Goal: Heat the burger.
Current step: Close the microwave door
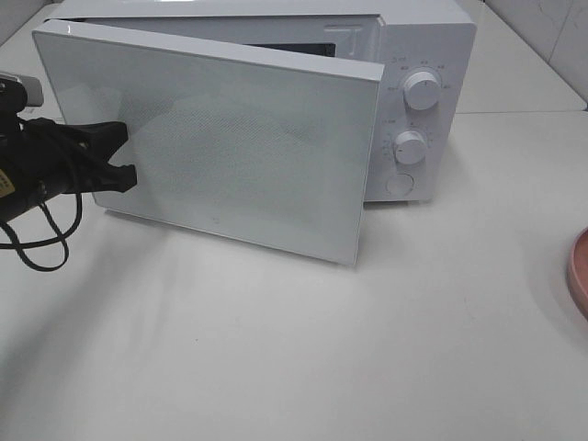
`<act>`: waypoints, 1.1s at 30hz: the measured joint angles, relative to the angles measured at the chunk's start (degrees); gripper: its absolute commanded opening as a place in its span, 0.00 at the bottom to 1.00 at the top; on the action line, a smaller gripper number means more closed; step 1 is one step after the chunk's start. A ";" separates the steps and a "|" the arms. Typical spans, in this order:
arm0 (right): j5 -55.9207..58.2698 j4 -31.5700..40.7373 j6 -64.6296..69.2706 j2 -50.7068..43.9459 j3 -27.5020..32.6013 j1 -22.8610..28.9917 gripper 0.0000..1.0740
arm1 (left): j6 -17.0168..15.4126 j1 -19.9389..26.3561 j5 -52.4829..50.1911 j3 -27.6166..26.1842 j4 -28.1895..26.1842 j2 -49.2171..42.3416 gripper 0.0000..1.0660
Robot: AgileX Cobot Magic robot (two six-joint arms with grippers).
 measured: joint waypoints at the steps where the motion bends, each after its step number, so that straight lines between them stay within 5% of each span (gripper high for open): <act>1: 0.00 0.00 0.00 0.00 0.00 0.00 0.71 | 0.06 0.00 0.06 -0.34 -0.06 0.06 0.00; 33: 0.00 0.00 0.00 0.00 0.00 0.00 0.71 | 3.95 -9.97 6.19 -9.97 -4.81 5.50 0.00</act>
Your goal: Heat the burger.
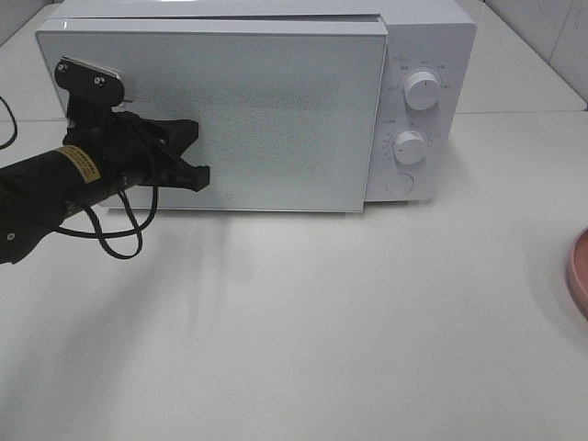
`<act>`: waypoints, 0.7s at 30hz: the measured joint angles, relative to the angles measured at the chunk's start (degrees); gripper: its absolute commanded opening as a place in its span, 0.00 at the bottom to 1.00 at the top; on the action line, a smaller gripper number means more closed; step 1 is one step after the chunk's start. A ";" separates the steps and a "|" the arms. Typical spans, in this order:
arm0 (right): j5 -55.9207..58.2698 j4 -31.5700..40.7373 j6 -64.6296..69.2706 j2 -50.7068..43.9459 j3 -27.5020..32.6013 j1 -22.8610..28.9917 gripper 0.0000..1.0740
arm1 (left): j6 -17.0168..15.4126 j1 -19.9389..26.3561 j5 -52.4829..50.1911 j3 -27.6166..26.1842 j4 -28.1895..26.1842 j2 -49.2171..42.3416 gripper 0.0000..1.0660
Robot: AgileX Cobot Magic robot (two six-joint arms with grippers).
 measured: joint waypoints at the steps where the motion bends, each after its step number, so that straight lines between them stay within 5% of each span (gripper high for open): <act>1: 0.00 0.00 0.00 0.00 0.00 0.00 0.71 | 0.92 -0.86 0.40 -0.52 -0.74 0.34 0.00; 21: 0.00 0.00 0.00 0.00 0.00 0.00 0.71 | 2.06 -8.88 4.70 -16.50 1.55 7.22 0.00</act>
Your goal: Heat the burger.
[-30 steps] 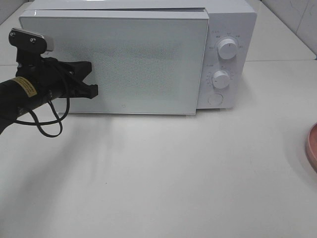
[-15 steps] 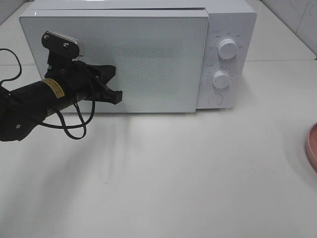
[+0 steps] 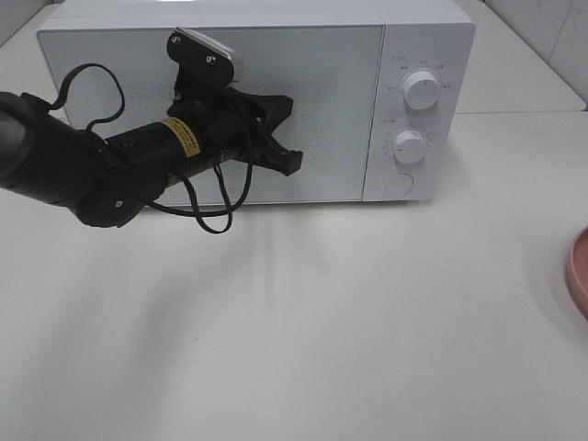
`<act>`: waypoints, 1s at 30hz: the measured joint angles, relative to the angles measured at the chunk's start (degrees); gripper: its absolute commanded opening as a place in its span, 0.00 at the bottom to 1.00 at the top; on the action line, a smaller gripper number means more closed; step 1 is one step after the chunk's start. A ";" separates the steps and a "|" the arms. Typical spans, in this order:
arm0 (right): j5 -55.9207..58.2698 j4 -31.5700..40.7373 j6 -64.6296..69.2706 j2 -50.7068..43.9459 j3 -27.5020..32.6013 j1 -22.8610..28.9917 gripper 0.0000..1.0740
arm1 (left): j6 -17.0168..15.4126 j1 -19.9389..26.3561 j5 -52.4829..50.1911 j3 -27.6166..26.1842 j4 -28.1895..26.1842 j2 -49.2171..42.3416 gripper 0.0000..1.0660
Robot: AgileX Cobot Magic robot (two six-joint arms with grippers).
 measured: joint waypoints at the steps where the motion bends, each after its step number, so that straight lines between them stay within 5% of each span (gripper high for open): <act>1: 0.00 0.00 0.00 0.00 0.00 0.00 0.71 | -0.11 -0.92 0.46 -0.97 -0.97 0.17 0.00; 18: 0.00 0.00 0.00 0.00 0.00 0.00 0.71 | -0.11 -5.44 3.67 -3.44 -8.37 -1.95 0.00; 30: 0.00 0.00 0.00 0.00 0.00 0.00 0.71 | -0.11 -9.22 9.45 2.06 -14.50 -13.58 0.00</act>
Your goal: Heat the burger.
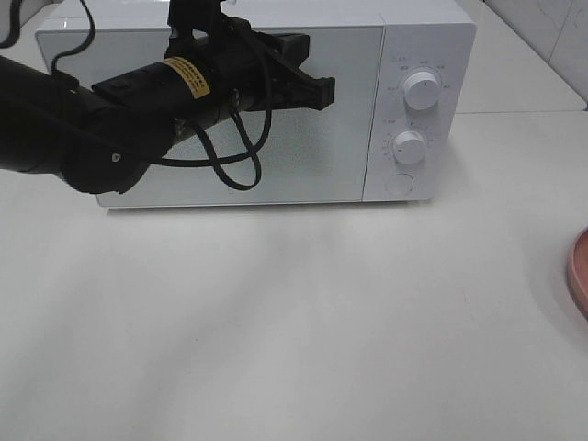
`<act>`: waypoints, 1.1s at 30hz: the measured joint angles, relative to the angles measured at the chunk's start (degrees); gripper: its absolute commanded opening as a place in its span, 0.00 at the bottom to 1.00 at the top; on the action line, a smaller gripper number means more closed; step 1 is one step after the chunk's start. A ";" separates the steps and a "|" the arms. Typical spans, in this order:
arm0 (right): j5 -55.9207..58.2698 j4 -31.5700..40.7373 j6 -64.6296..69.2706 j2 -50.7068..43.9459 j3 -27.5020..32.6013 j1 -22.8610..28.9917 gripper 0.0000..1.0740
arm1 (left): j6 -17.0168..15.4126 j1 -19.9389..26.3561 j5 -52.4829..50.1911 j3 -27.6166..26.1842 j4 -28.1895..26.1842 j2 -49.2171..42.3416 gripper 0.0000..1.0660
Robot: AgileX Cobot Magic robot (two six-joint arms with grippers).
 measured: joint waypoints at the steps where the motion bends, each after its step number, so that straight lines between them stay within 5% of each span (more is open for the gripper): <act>1: 0.00 0.00 0.00 0.00 0.00 0.00 0.71 | 0.00 -0.46 1.55 0.63 0.00 -1.26 0.00; 10: 0.00 0.00 0.00 0.00 0.00 0.00 0.71 | 0.00 -2.41 20.86 2.35 0.00 -10.66 0.00; 12: 0.00 0.00 0.00 0.00 0.00 0.00 0.71 | 0.00 -2.41 33.69 2.35 0.00 -15.01 0.00; 26: 0.00 0.00 0.00 0.00 0.00 0.00 0.71 | 0.00 -2.41 62.34 2.35 0.11 -26.47 0.06; 28: 0.00 0.00 0.00 0.00 0.00 0.00 0.71 | 0.00 -2.41 69.44 2.35 0.52 -28.13 0.25; 29: 0.00 0.00 0.00 0.00 0.00 0.00 0.71 | 0.00 -2.41 69.44 2.35 0.52 -28.13 0.25; 31: 0.00 0.00 0.00 0.00 0.00 0.00 0.71 | -0.34 -2.29 76.15 2.35 0.52 -30.25 0.83; 32: 0.00 0.00 0.00 0.00 0.00 0.00 0.71 | -0.34 -2.29 76.15 2.35 0.52 -30.25 0.83; 33: 0.00 0.00 0.00 0.00 0.00 0.00 0.71 | -0.74 -2.12 77.64 2.35 0.52 -30.77 0.96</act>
